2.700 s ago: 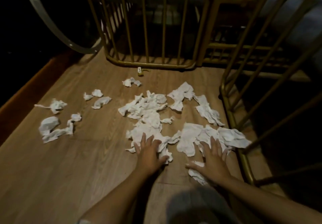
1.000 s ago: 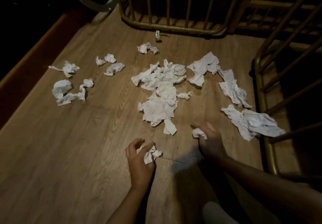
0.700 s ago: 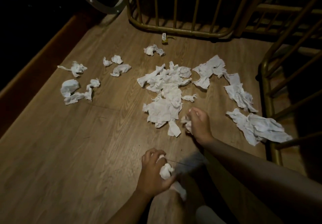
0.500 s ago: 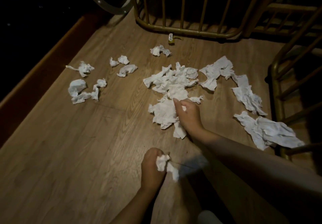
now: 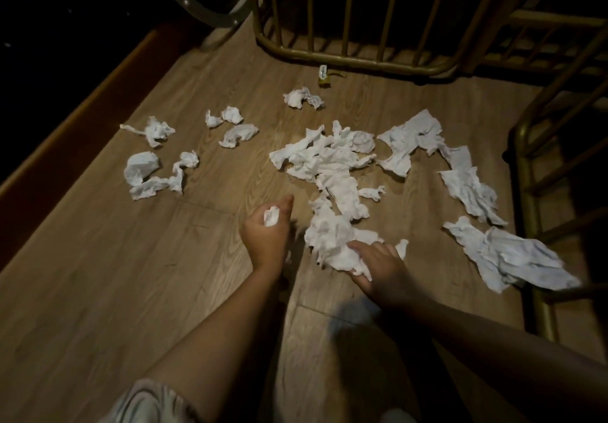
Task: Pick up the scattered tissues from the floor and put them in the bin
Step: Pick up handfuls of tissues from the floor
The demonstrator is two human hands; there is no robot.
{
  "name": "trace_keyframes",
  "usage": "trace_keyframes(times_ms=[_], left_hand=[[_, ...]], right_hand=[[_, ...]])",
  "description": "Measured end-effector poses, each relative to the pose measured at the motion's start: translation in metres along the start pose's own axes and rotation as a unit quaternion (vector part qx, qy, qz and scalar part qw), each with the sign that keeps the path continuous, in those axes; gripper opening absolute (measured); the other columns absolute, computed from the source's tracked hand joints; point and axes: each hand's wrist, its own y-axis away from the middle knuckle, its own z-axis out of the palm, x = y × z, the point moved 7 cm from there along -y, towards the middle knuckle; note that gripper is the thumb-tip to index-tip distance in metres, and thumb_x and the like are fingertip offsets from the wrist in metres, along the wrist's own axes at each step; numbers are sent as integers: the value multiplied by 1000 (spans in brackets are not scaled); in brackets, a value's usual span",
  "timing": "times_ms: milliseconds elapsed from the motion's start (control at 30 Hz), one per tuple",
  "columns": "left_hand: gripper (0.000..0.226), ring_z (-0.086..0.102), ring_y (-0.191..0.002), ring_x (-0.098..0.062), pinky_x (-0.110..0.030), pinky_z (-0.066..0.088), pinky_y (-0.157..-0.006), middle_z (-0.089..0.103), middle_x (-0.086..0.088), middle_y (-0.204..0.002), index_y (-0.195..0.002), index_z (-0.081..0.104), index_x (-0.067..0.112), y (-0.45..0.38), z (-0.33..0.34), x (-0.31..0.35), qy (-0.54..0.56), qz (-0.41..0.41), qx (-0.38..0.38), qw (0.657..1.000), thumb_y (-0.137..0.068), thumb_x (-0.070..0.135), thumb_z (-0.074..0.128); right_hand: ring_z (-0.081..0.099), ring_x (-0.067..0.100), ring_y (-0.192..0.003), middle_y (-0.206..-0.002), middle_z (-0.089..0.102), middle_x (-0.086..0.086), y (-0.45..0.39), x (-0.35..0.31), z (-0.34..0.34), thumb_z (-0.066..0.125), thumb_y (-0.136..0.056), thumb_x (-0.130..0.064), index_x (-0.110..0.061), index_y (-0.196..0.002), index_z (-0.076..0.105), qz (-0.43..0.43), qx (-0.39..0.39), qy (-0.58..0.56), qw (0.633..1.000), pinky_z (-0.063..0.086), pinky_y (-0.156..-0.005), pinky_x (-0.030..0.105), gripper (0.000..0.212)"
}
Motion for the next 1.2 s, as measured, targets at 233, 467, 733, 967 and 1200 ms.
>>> trace_keyframes(times_ms=[233, 467, 733, 967, 1200], left_hand=[[24, 56, -104, -3, -22, 46, -94, 66, -3, -114, -115, 69, 19, 29, 63, 13, -95, 156, -164, 969, -94, 17, 59], [31, 38, -137, -21, -54, 17, -115, 53, 8, -137, -118, 63, 33, 78, 55, -66, -333, 220, -264, 878, -89, 42, 58], [31, 56, -88, -17, -11, 39, -78, 60, 1, -92, -111, 70, 23, 70, 15, -58, -217, 137, -194, 947, -81, 16, 73], [16, 60, -77, -20, -25, 41, -65, 66, -7, -83, -77, 70, 11, -17, -5, 32, -277, 140, -176, 934, -70, 18, 81], [18, 66, -83, -20, -28, 46, -68, 71, -3, -86, -84, 68, 19, -71, -97, 132, -357, 224, -194, 886, -68, 10, 70]], right_hand=[[60, 26, -87, -92, 65, 3, 19, 39, -15, 64, -74, -40, -20, -91, 65, 68, -23, 35, 997, 43, -74, 35, 26], [56, 28, -106, -117, 62, 16, 35, 54, -29, 77, -70, -18, -13, -83, 60, 49, 27, -16, 998, 43, -85, 35, 22], [58, 16, -75, -82, 62, -5, 12, 23, -45, 57, -79, -21, -19, -96, 71, 75, 34, -52, 995, 45, -62, 28, 22], [51, 12, -65, -72, 56, 0, -80, -58, -99, 65, -81, -33, -13, -67, 59, 23, 119, -187, 975, 38, -56, 22, 25], [61, 19, -70, -76, 63, 1, -158, -178, -142, 70, -82, -23, -15, -81, 62, -110, 89, -111, 984, 41, -62, 23, 12]])
